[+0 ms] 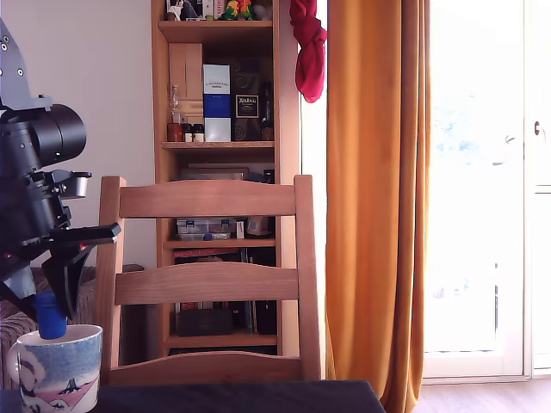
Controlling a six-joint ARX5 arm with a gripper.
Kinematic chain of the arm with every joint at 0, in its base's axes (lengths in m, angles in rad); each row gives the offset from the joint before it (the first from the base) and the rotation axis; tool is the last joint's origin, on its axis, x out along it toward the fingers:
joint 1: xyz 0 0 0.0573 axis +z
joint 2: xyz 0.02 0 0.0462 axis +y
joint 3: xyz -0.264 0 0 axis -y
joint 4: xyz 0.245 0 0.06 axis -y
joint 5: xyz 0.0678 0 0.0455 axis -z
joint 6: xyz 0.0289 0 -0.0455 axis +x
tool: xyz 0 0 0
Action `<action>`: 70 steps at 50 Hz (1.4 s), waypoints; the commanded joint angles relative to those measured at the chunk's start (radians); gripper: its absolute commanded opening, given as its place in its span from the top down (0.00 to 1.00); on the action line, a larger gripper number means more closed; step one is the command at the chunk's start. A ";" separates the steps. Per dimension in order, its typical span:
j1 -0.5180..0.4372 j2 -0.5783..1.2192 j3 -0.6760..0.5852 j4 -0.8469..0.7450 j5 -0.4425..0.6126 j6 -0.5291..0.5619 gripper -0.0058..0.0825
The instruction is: Pick the blue coffee capsule and place it inside the blue coffee cup
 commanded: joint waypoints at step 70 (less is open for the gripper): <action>-0.004 0.049 0.170 -0.145 0.032 0.079 0.90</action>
